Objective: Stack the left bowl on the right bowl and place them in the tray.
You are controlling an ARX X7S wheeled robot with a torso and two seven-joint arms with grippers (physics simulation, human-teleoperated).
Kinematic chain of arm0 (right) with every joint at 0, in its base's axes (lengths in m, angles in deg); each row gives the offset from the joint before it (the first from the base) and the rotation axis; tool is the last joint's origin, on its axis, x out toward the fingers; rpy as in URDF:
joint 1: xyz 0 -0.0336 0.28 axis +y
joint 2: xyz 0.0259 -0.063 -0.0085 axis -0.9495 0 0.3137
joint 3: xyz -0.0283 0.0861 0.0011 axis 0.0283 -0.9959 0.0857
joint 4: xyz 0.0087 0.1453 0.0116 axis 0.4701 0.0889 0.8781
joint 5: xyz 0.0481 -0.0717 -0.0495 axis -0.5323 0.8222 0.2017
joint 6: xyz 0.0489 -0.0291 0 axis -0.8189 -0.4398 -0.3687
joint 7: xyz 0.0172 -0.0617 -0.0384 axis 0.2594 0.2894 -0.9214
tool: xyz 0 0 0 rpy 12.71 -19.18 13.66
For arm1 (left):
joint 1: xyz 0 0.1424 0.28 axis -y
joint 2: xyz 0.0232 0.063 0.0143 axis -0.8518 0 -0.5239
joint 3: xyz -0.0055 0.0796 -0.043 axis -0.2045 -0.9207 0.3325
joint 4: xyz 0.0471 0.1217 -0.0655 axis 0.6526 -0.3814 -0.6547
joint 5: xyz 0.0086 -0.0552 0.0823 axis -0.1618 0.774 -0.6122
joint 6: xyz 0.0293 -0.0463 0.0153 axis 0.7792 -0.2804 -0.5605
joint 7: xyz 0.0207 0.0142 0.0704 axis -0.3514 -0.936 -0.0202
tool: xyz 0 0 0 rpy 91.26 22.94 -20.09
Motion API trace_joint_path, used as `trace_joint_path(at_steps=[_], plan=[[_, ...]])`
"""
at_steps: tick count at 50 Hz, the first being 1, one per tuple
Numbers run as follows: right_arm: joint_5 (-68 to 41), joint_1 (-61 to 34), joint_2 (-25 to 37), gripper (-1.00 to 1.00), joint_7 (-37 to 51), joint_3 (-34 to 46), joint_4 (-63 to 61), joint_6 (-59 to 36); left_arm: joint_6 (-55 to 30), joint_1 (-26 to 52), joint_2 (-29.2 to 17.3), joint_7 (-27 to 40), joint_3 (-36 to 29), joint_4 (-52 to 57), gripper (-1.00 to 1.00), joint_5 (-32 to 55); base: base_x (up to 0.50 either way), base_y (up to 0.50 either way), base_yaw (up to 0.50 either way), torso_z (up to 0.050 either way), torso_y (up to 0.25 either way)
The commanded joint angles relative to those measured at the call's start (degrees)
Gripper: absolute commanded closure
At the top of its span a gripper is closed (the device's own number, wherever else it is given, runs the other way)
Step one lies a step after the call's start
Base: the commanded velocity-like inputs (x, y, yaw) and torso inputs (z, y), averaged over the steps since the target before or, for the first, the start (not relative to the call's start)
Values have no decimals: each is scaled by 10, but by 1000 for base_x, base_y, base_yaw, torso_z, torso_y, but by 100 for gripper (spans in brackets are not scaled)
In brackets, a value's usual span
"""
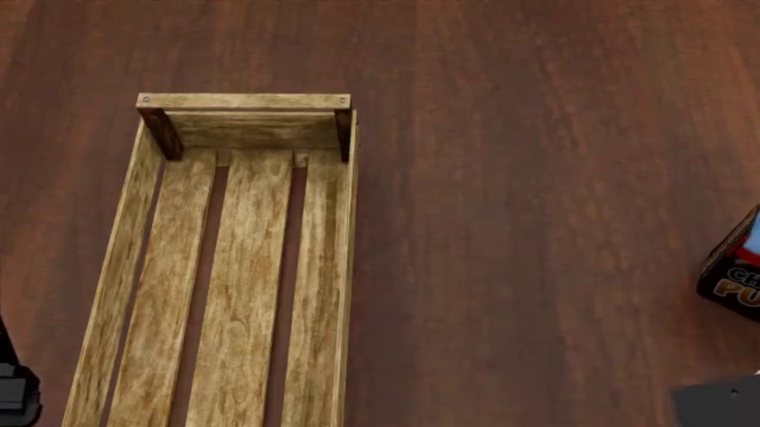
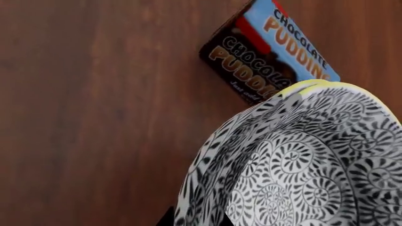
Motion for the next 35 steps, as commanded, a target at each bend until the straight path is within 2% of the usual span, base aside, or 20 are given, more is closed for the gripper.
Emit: trace_joint_path(at_steps=[1, 14, 20, 35], plan=[[-34, -78, -22, 100, 46, -26, -21, -88, -3, -2, -1, 1, 10, 6, -100, 7, 0, 0, 0, 0, 0], [-68, -123, -63, 100, 79, -27, -16, -139, -7, -1, -2, 2, 15, 9, -100, 10, 0, 0, 0, 0, 0], [-85, -158, -102, 100, 92, -23, 2, -176, -31, 4, -2, 3, 10, 28, -100, 9, 0, 0, 0, 0, 0], [-111, -229, -193, 100, 110, -7, 54, -233, -13, -3, -4, 4, 14, 16, -100, 12, 0, 0, 0, 0, 0]])
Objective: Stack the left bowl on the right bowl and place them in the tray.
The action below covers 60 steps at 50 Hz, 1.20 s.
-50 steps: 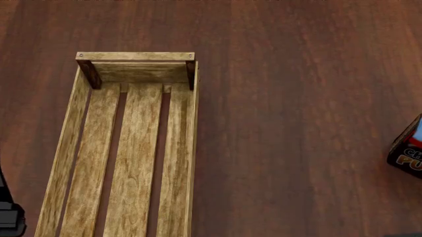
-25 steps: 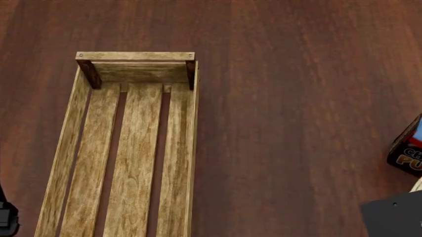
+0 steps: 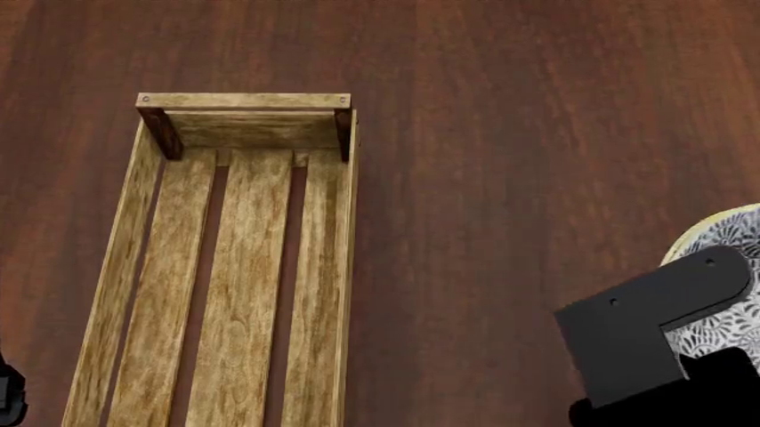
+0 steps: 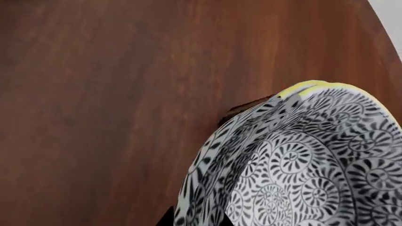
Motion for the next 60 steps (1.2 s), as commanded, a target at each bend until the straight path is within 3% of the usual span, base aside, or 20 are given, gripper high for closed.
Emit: trace_joint_path(at_steps=[1, 28, 60], plan=[[-16, -66, -60, 100, 25, 3, 32, -54, 8, -2, -1, 2, -4, -6, -100, -2, 0, 0, 0, 0, 0], [-86, -172, -163, 100, 71, 37, 75, -100, 21, -7, -4, 3, 4, -15, -100, 7, 0, 0, 0, 0, 1], [-61, -283, -306, 100, -21, 49, 169, -156, 18, -13, -6, 4, 21, -3, -100, 23, 0, 0, 0, 0, 1]])
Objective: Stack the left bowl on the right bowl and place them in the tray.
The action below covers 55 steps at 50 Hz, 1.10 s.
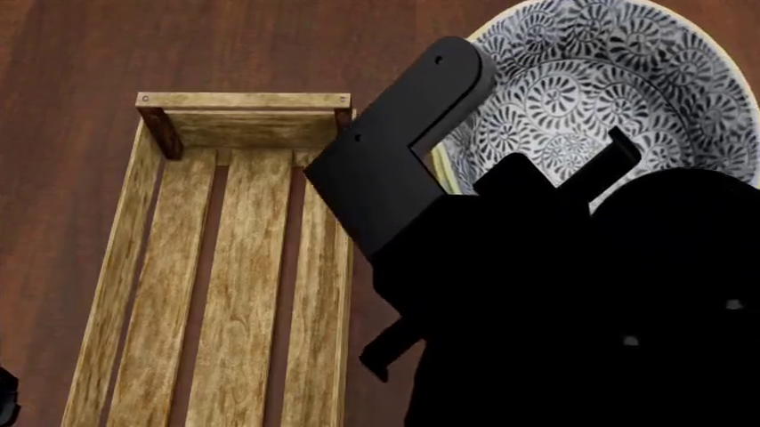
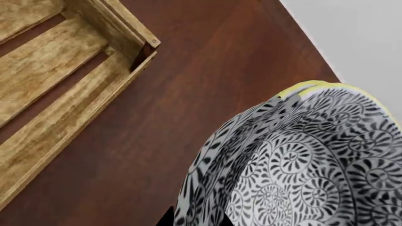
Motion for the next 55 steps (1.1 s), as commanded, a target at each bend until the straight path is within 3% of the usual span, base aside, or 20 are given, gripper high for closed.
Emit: trace_joint_path(at_steps=[1, 17, 29, 55], plan=[[32, -35, -48, 100, -35, -2, 30, -27, -1, -3, -1, 1, 6, 5, -100, 5, 0, 0, 0, 0, 0], [134, -46, -116, 100, -140, -1, 56, -37, 6, -13, -4, 2, 40, 4, -100, 22, 0, 0, 0, 1, 1], [290, -65, -173, 100, -315, 23, 71, -16, 7, -17, -5, 3, 53, 8, -100, 32, 0, 0, 0, 0, 2], [394, -72, -230, 100, -419, 84, 97, 19, 19, -37, -10, 4, 94, 19, -100, 57, 0, 0, 0, 0, 1]])
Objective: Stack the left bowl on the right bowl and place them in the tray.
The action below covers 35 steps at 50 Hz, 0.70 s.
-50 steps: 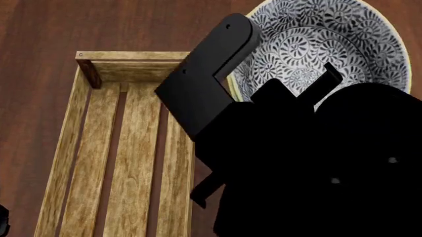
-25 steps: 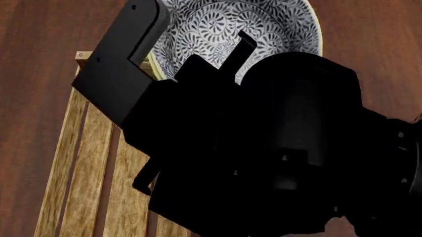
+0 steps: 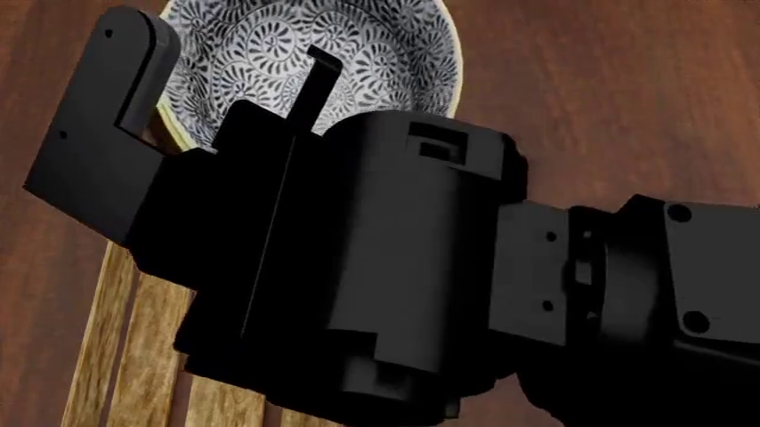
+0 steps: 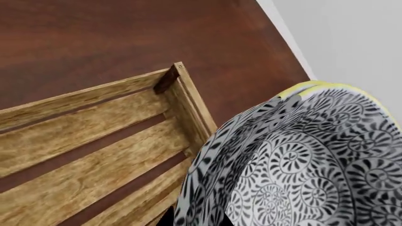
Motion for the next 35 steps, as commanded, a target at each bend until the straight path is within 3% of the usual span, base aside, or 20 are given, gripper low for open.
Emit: trace_joint_path(at_steps=[1, 35], plan=[[74, -9, -27, 100, -46, 20, 18, 10, 8, -11, -3, -1, 20, 4, -100, 12, 0, 0, 0, 0, 0], [153, 30, -67, 100, -145, 79, 104, 77, 45, -64, -20, -10, 90, 6, -100, 45, 0, 0, 0, 0, 1]])
